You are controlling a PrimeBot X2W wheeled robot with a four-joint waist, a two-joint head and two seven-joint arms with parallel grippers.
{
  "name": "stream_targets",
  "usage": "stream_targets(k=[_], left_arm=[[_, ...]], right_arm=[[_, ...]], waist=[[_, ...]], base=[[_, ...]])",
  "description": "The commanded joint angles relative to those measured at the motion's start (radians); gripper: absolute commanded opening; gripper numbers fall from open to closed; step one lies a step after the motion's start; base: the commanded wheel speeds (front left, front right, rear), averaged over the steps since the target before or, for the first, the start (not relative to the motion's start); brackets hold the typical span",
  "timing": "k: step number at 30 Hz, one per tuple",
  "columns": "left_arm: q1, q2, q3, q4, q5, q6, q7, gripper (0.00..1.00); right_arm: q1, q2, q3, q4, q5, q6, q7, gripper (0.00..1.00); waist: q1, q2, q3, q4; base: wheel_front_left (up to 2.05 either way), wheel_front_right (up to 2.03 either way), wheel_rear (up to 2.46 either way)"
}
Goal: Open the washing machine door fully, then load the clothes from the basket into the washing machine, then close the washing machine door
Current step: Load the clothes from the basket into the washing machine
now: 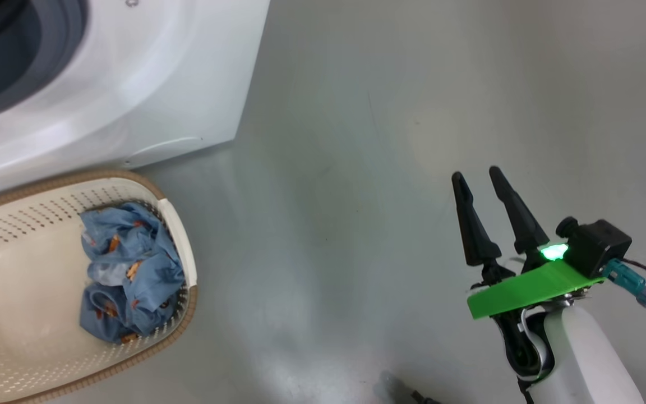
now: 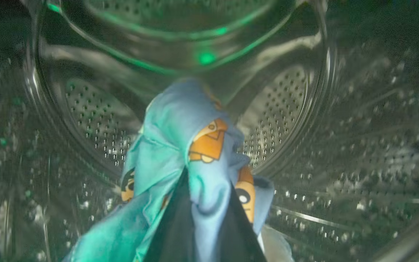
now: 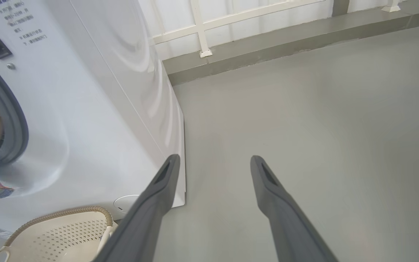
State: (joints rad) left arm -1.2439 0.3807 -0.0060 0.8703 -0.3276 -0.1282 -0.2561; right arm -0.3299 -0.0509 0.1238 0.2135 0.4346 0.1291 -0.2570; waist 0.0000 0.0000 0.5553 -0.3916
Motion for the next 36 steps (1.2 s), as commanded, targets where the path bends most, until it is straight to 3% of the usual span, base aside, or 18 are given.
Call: stream_targets(k=[1,5,9,10,11,12,22,36], left_arm=[[-0.035,0.059,0.032,-0.073,0.019,-0.002,-0.006,0.0],[-0.013,0.058,0.086,-0.221,0.08,-0.002,-0.006,0.0],[0.037,0.048,0.111,-0.218,0.105,-0.002,-0.006,0.0],[0.046,0.048,0.106,-0.189,0.11,-0.002,-0.006,0.18],[0.05,0.052,0.098,-0.166,0.122,-0.002,-0.006,0.47],[0.053,0.053,0.094,-0.13,0.127,-0.002,-0.006,1.0],[0.02,0.048,0.07,0.03,0.142,-0.002,-0.006,1.0],[0.137,-0.01,0.081,-0.023,0.079,-0.002,-0.006,1.0]], right_arm=[[-0.008,0.001,0.026,-0.028,0.009,0.002,-0.005,1.0],[-0.02,0.001,0.036,-0.032,0.018,0.002,-0.005,1.0],[-0.026,0.001,0.048,-0.032,0.027,0.002,-0.005,1.0],[-0.026,0.001,0.05,-0.031,0.028,0.002,-0.005,1.0],[-0.025,0.001,0.053,-0.03,0.03,0.002,-0.005,1.0],[-0.025,0.001,0.056,-0.029,0.032,0.002,-0.005,1.0],[-0.023,0.001,0.069,-0.024,0.041,0.002,-0.005,1.0],[-0.029,0.001,0.039,-0.024,0.013,0.002,-0.005,1.0]], waist=[[0.0,0.0,0.016,-0.008],[0.0,0.0,0.034,-0.014],[0.0,0.0,0.041,-0.018],[0.0,0.0,0.041,-0.017],[0.0,0.0,0.04,-0.017],[0.0,0.0,0.039,-0.017],[0.0,0.0,0.034,-0.01],[0.0,0.0,0.009,0.043]], base=[[0.0,0.0,0.0],[0.0,0.0,0.0],[0.0,0.0,0.0],[0.0,0.0,0.0],[0.0,0.0,0.0],[0.0,0.0,0.0],[0.0,0.0,0.0],[0.0,0.0,0.0]])
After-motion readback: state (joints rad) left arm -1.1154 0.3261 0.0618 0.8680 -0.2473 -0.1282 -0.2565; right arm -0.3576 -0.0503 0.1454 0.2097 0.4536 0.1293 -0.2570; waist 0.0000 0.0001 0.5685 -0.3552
